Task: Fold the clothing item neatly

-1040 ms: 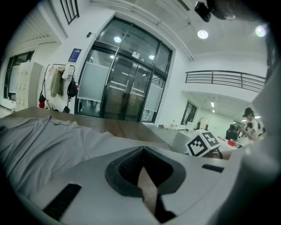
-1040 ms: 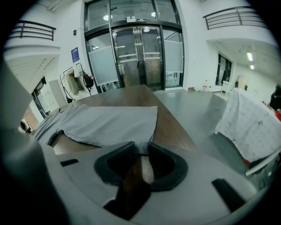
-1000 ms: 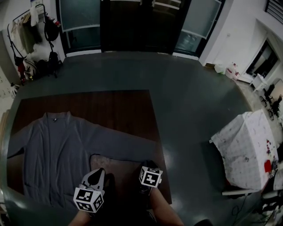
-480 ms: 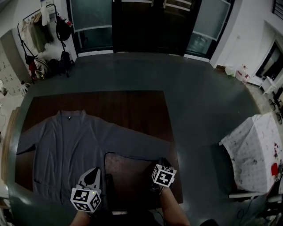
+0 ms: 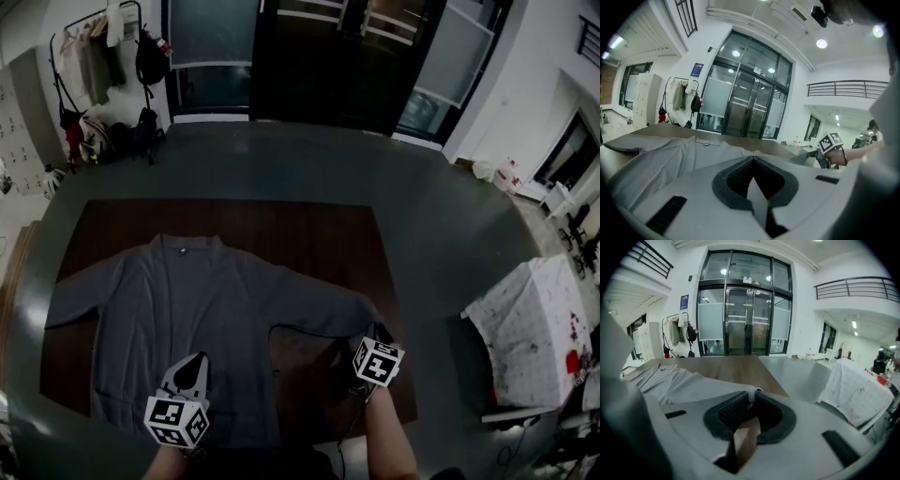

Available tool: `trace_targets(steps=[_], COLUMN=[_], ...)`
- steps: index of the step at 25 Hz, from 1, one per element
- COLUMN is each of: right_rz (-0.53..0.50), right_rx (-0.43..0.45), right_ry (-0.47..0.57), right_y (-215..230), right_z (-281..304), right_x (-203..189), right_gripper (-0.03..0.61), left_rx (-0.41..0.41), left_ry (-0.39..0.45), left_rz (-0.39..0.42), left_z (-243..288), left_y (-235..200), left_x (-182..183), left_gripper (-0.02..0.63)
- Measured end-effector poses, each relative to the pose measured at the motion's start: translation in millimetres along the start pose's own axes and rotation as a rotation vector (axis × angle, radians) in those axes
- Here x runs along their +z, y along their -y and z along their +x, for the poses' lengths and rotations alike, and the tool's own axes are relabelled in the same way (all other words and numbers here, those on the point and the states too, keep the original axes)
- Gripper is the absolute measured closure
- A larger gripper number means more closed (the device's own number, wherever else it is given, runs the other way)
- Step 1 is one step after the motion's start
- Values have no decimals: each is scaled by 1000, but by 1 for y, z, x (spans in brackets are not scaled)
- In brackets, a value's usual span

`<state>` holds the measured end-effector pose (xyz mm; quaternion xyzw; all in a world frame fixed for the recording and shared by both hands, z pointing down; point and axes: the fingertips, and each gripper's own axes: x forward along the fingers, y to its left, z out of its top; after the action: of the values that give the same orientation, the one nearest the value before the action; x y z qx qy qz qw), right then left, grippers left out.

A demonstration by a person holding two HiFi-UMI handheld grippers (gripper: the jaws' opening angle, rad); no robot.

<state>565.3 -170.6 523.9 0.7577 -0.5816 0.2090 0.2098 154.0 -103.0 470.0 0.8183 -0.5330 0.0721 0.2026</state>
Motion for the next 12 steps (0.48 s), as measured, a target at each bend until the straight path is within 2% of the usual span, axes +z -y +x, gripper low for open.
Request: trace_targets(steps=[6,12], right_rz=[7,47], right_rx=[8,1], right_ry=[38,47], right_y=[-63,-88], right_z=[-24,-38], right_x=[9,0], right_gripper=[540,540], left_rx=[-10,-49], left_ry=[20,-11], left_rz=[-17,18], left_z=[-25,-31], left_y=[-64,-85], left_x=[9,6], left_gripper=[606,606])
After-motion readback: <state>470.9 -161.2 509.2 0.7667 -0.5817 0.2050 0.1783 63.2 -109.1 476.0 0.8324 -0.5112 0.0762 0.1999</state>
